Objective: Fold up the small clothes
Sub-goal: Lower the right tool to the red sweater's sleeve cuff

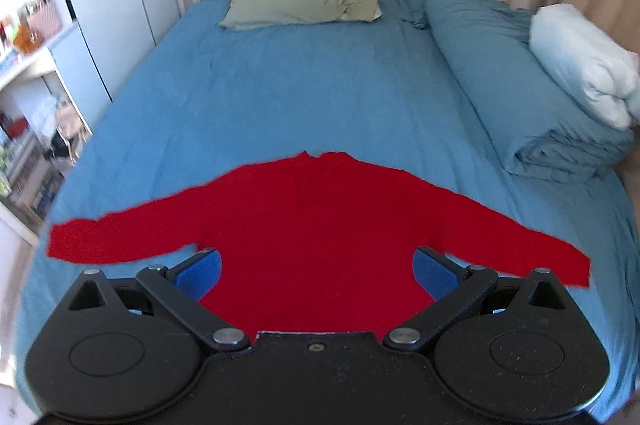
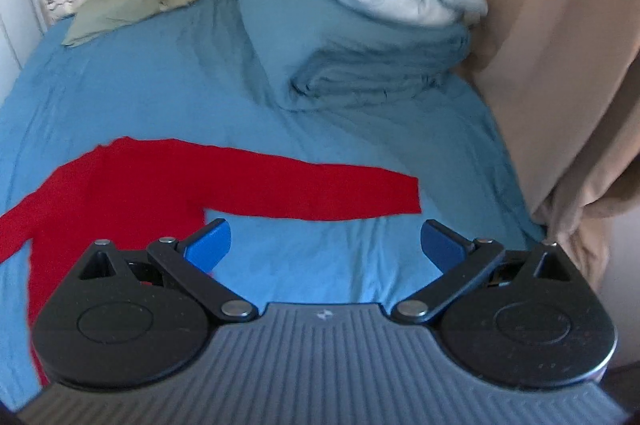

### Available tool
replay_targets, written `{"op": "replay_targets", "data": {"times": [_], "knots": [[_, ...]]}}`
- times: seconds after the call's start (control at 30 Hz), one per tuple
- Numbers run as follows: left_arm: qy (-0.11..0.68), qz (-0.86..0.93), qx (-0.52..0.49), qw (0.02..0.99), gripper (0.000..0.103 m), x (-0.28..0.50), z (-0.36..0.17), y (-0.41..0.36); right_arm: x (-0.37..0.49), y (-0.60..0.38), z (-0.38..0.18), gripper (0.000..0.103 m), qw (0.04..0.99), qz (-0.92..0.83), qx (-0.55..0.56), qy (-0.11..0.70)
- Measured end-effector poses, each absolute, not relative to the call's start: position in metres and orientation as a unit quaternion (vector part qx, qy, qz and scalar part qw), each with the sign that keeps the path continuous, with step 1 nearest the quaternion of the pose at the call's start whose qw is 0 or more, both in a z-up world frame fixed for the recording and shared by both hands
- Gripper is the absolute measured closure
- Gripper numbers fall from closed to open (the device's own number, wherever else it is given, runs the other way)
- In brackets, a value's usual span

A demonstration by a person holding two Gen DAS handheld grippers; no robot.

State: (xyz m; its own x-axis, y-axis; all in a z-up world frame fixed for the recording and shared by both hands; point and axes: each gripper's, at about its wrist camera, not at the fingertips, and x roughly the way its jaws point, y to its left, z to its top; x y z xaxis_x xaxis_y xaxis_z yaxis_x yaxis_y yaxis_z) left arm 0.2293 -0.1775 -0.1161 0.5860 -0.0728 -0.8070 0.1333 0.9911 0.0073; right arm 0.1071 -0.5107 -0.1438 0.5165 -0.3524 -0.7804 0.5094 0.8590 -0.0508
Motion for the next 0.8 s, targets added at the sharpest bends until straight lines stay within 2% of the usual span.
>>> {"op": "replay_targets", "data": {"times": [0.1,0.33,0.6,0.73,0.8], "knots": [[0.476,-0.033,0.033,0.878,0.000,0.263,-0.156,-0.197,0.133,-0.556,-0.197,0.000,0.854,-0.262,0.128,0.431],[0.476,-0.009,0.037,0.879,0.000,0.320,-0.239,-0.224,0.175,-0.626,-0.320,0.000,0.837,-0.290,0.167,0.433],[0.496,-0.009,0.025,0.868,0.000,0.384,-0.337,-0.248,0.193,-0.678,-0.426,0.000,0.812,-0.345,0.242,0.404],[0.511,-0.010,0.031,0.859,0.000,0.400,-0.374,-0.258,0.200,-0.697,-0.457,0.019,0.799,-0.361,0.271,0.397],[0.521,-0.009,0.030,0.853,0.000,0.402,-0.387,-0.259,0.202,-0.706,-0.467,0.023,0.796,-0.369,0.283,0.387]]}}
